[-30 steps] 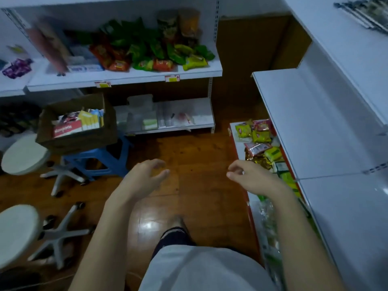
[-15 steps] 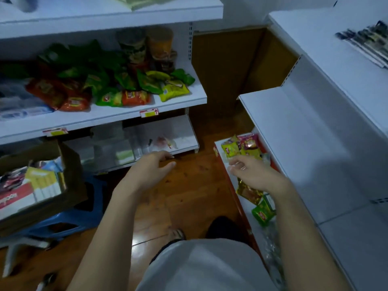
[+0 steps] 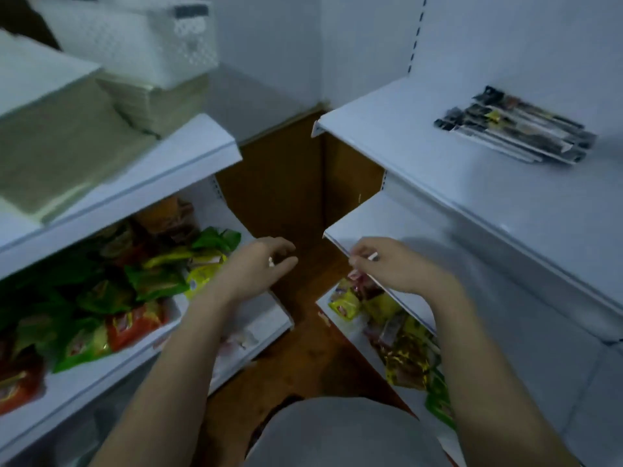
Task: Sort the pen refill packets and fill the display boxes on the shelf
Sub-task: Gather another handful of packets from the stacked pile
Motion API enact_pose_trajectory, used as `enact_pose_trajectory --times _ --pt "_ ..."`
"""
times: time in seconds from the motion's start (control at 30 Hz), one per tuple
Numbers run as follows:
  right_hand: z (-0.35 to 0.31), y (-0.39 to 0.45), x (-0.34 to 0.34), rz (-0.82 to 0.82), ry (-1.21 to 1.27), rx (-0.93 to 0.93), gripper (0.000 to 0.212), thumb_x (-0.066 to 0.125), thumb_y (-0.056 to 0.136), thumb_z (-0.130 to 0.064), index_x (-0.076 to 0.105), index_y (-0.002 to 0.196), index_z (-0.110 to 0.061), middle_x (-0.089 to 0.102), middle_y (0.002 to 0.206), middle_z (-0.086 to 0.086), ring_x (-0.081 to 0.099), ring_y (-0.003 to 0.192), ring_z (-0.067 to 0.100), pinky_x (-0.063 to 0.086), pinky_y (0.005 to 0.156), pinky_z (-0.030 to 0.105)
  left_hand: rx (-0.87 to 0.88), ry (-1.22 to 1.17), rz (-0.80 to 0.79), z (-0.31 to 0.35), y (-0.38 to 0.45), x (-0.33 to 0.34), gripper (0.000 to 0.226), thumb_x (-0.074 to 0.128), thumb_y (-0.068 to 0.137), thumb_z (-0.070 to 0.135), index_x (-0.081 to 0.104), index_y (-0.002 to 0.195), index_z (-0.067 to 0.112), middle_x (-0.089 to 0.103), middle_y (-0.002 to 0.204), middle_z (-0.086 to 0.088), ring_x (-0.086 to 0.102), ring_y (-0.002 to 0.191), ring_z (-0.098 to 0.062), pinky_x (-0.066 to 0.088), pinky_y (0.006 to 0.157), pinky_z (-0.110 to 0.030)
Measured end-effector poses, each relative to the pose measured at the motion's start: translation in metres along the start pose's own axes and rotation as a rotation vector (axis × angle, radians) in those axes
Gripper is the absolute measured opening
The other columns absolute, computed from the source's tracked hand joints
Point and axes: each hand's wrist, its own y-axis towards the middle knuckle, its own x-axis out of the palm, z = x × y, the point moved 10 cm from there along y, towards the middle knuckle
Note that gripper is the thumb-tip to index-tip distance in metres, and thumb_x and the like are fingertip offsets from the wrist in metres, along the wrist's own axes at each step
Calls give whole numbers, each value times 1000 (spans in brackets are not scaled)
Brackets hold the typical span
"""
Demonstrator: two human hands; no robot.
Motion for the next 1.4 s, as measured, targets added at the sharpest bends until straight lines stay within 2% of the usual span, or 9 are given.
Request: enact_pose_trajectory --times 0.1,0.27,0.4,0.53,0.7,0.83,1.07,1.3,1.4 --pt "-23 11 -66 165 28 -58 16 53 100 -37 64 106 -28 60 110 -13 61 95 8 46 76 25 227 23 93 55 67 -53 29 56 98 38 63 124 27 64 117 9 57 107 -9 48 90 -32" --pt "-26 13 -166 402 -50 -50 11 54 99 -33 63 105 -30 62 99 -15 61 76 5 43 66 21 575 28 154 152 149 -99 23 54 97 38 66 115 30 65 109 16 55 101 -4 45 85 -26" --pt "0 10 -237 673 -148 6 9 56 98 -25 62 105 -26 59 91 -18 56 77 7 43 67 24 861 38 141 221 204 -90 24 53 98 37 69 112 24 68 107 9 57 99 -12 46 89 -32" --pt "49 5 -282 909 -275 130 14 60 95 -16 65 108 -18 65 99 -4 58 91 18 48 79 32 1092 26 105 271 249 -63 22 56 95 31 72 103 18 68 94 2 58 87 -20 50 78 -43" --pt "91 0 -318 1033 -439 289 23 63 94 -26 69 115 -17 63 105 4 53 98 26 41 79 34 1316 -36 154 324 286 -41 25 56 94 27 71 105 10 68 101 -5 59 91 -25 49 81 -40" --pt "113 3 -320 1086 -514 348 32 67 91 -33 68 121 -22 63 112 2 52 101 26 43 81 39 1364 -104 235 340 306 -22 25 59 93 23 70 110 10 67 111 -6 60 100 -29 50 83 -45" --pt "117 -1 -314 1211 -510 293 5 68 88 -24 71 90 -21 64 93 -2 55 89 25 43 73 40 1330 -127 120 330 313 -4 34 52 95 35 66 118 15 64 114 -1 58 102 -21 47 86 -34" --pt "140 -22 -313 1213 -387 446 37 64 94 -33 62 129 -23 64 117 0 52 110 27 42 88 42 1306 -70 150 330 313 2 35 51 95 33 67 120 15 65 113 -3 59 99 -24 51 85 -40" --pt "135 -17 -313 1209 -465 452 27 57 97 -36 69 120 -27 58 105 -1 48 101 24 36 78 36 1299 -73 156 328 315 0 33 52 95 32 64 122 17 65 110 1 57 99 -21 49 85 -37"
